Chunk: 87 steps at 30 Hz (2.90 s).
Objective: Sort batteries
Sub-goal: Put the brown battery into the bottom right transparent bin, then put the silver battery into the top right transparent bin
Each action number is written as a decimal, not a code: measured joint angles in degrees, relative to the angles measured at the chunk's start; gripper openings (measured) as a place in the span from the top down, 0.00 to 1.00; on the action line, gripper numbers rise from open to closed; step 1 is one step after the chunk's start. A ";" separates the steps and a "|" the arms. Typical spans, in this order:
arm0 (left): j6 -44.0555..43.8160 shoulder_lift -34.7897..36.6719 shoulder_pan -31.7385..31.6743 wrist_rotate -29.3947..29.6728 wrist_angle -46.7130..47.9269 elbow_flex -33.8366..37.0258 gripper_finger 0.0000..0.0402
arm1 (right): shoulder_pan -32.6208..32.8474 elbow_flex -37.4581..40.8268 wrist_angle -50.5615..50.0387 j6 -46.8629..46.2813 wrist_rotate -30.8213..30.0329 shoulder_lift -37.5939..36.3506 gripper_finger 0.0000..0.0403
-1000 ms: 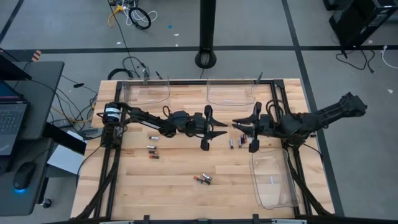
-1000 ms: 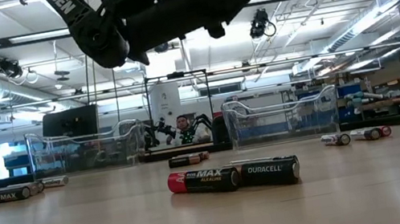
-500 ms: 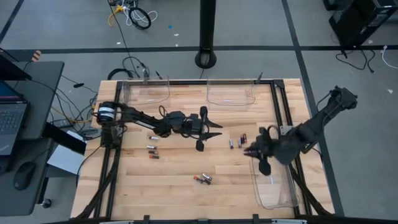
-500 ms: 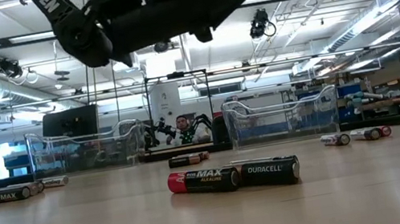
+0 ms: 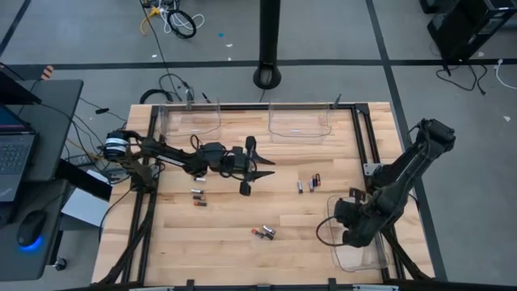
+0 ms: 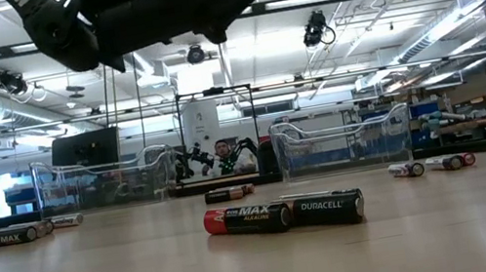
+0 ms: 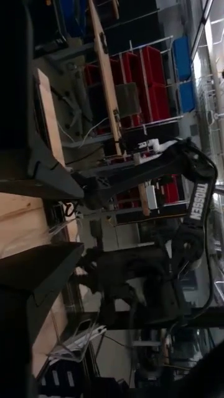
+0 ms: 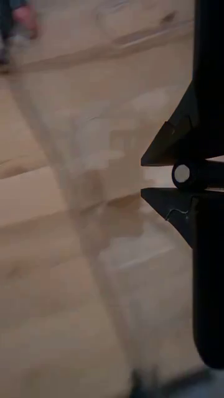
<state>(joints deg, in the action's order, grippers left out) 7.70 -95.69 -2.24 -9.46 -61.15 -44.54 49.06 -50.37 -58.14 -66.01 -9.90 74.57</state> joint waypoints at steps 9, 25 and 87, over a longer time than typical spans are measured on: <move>1.08 1.54 0.00 0.01 3.79 -0.02 0.67 | -0.13 2.76 -0.41 4.96 3.45 3.20 0.85; 1.18 1.54 0.00 0.01 3.87 -0.04 0.67 | -0.14 12.08 8.68 3.43 5.93 3.19 0.85; 2.26 12.25 -1.55 10.60 1.86 21.49 0.99 | -37.43 -6.97 -15.16 42.81 2.10 0.74 0.98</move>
<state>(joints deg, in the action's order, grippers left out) 9.97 -83.44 -3.79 1.14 -59.29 -23.05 11.64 -57.34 -73.30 -23.20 -7.80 75.31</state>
